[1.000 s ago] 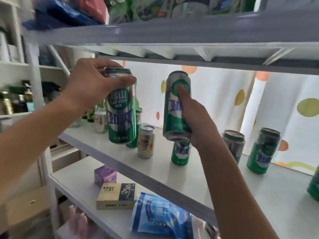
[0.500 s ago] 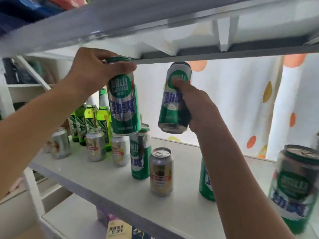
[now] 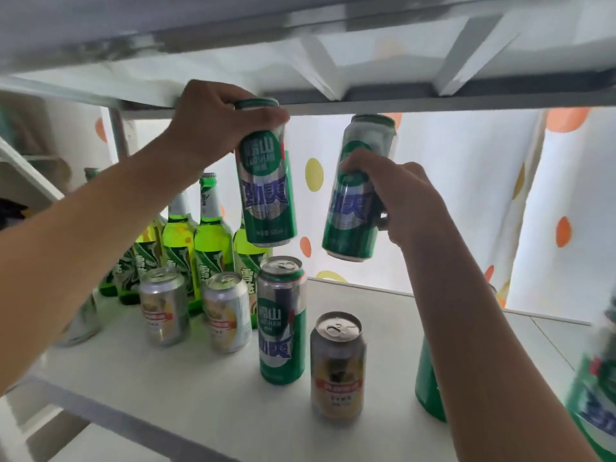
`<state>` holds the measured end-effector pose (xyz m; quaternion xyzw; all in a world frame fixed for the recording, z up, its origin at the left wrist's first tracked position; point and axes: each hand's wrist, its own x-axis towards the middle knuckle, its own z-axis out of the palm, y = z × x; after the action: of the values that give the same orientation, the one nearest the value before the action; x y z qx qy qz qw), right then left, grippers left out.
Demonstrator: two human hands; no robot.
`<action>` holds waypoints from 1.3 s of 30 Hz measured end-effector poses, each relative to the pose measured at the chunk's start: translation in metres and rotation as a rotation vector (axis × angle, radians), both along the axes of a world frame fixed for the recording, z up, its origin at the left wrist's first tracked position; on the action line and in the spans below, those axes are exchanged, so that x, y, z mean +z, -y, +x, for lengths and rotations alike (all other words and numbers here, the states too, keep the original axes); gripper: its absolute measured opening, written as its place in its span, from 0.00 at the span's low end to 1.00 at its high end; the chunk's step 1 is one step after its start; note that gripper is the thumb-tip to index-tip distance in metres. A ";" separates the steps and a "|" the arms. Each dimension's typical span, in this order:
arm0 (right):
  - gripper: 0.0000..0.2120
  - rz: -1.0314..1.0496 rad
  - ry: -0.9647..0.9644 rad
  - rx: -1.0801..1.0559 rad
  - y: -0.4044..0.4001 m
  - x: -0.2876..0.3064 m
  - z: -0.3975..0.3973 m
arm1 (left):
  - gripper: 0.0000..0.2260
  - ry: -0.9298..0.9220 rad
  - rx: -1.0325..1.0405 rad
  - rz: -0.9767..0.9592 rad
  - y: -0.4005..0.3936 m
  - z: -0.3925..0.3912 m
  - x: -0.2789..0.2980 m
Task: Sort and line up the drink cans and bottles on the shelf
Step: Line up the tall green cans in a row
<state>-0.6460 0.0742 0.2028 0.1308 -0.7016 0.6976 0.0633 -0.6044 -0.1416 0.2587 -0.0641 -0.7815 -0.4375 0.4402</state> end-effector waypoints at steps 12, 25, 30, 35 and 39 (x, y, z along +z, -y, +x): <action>0.21 0.266 -0.113 -0.111 0.025 -0.025 -0.040 | 0.23 0.311 0.022 -0.201 -0.006 -0.059 -0.037; 0.06 0.380 -0.005 0.007 0.025 -0.047 -0.057 | 0.26 0.505 0.041 -0.446 -0.007 -0.082 -0.096; 0.20 0.464 0.013 0.029 0.027 -0.057 -0.063 | 0.28 0.730 -0.007 -0.488 -0.004 -0.083 -0.098; 0.30 0.483 0.044 0.016 0.027 -0.070 -0.064 | 0.30 0.783 0.005 -0.700 -0.008 -0.083 -0.094; 0.33 0.520 0.065 0.037 0.024 -0.075 -0.061 | 0.31 0.745 0.004 -0.768 -0.006 -0.085 -0.094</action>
<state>-0.7066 0.0500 0.1273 0.1327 -0.8565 0.4987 -0.0076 -0.6895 -0.1356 0.1651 -0.0596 -0.9888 -0.1122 0.0788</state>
